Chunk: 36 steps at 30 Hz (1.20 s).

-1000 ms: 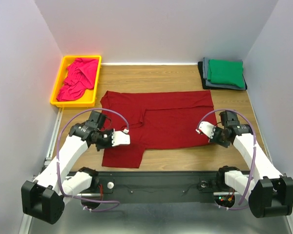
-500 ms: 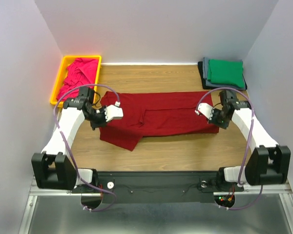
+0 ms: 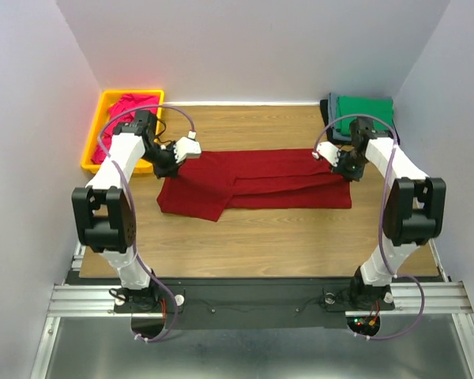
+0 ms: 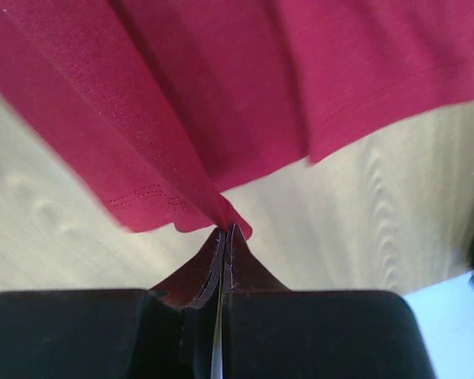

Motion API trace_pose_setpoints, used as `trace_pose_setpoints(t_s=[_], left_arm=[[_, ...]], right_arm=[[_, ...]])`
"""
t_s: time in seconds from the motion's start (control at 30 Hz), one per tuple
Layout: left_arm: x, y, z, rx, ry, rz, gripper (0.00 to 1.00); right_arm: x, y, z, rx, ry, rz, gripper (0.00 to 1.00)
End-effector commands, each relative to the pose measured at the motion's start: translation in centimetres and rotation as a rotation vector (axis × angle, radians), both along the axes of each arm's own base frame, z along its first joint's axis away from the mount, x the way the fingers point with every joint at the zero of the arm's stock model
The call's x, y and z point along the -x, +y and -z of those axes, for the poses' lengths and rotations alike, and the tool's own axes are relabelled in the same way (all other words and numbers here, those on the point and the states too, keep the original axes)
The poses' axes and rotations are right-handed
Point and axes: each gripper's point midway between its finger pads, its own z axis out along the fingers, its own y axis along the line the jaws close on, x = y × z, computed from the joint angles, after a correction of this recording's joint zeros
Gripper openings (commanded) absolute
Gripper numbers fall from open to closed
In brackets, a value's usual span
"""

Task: Fold and stack the t-shirts
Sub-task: Fold the tshirt

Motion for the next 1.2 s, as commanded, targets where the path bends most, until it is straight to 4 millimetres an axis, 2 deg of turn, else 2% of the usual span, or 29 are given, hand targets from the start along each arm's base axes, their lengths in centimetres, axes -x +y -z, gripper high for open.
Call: trace_pose_setpoints(t_s=[0.0,0.1,0.13,0.33,0.37,0.4,0.43,0.47,0.5,0.53,0.57,0.6,0.63,0.67,0.7,0.77,0.9,0.93,1.07,1.17], left_arm=[[-1.8,-0.2,-0.6,0.029,0.000,-0.006,0.00],[-2.9,0.0,1.3,0.018,0.034,-0.016,0.00],[-3.2,0.0,2.4,0.015,0.058,-0.029,0.00],[-5.7,0.8,5.6,0.020,0.063,-0.117,0.03],[-5.9,0.9,5.7,0.023,0.063,-0.124,0.06],[-6.4,1.0,5.7,0.026,0.056,-0.158,0.16],[-6.7,1.2,5.6,0.033,0.054,-0.187,0.20],[-7.0,1.2,5.3,0.043,0.045,-0.201,0.27],[-7.1,1.1,4.9,0.050,0.042,-0.213,0.32],[-7.2,1.0,4.2,0.058,0.029,-0.221,0.36],[-7.0,0.9,3.8,0.068,0.028,-0.233,0.45],[-7.4,1.8,3.2,0.088,0.019,-0.291,0.49],[-7.0,2.0,3.2,0.093,0.021,-0.316,0.57],[-6.8,2.2,2.0,0.100,-0.012,-0.329,0.57],[-6.6,2.3,2.3,0.103,-0.022,-0.351,0.58],[-6.2,2.5,1.3,0.120,-0.036,-0.418,0.58],[-4.8,2.7,2.2,0.132,-0.005,-0.503,0.58],[-4.0,2.8,3.3,0.122,0.020,-0.517,0.58],[-2.4,2.9,5.9,0.106,0.081,-0.556,0.55],[-1.8,2.6,7.4,0.113,0.126,-0.562,0.52]], right_arm=[[-3.3,-0.2,0.7,-0.005,-0.018,-0.013,0.01],[-4.7,-0.4,1.5,0.003,-0.015,-0.014,0.01],[-5.3,-0.5,2.6,0.007,-0.011,-0.008,0.00],[-7.6,-1.1,4.9,0.026,-0.007,0.059,0.01],[-7.6,-1.2,5.0,0.029,-0.009,0.069,0.07],[-7.7,-1.3,5.2,0.035,-0.011,0.078,0.13],[-7.8,-1.3,4.7,0.031,-0.023,0.101,0.33],[-7.9,-1.3,4.2,0.030,-0.032,0.114,0.41],[-7.9,-1.2,3.6,0.021,-0.044,0.128,0.58],[-8.0,-1.1,3.0,0.011,-0.058,0.142,0.69],[-8.0,-0.9,2.2,-0.006,-0.073,0.157,0.70],[-8.1,-0.4,0.3,-0.045,-0.113,0.187,0.70],[-7.8,-0.1,-0.3,-0.065,-0.119,0.199,0.70],[-7.4,0.2,-1.1,-0.086,-0.130,0.223,0.70],[-7.2,0.5,-2.2,-0.110,-0.151,0.232,0.69],[-6.1,0.8,-2.1,-0.134,-0.132,0.272,0.66],[-3.8,1.7,-0.7,-0.174,-0.059,0.315,0.55],[-3.4,1.8,-0.4,-0.182,-0.043,0.326,0.53],[-1.4,2.5,2.3,-0.210,0.058,0.370,0.43],[-0.5,2.9,4.6,-0.218,0.132,0.400,0.42]])
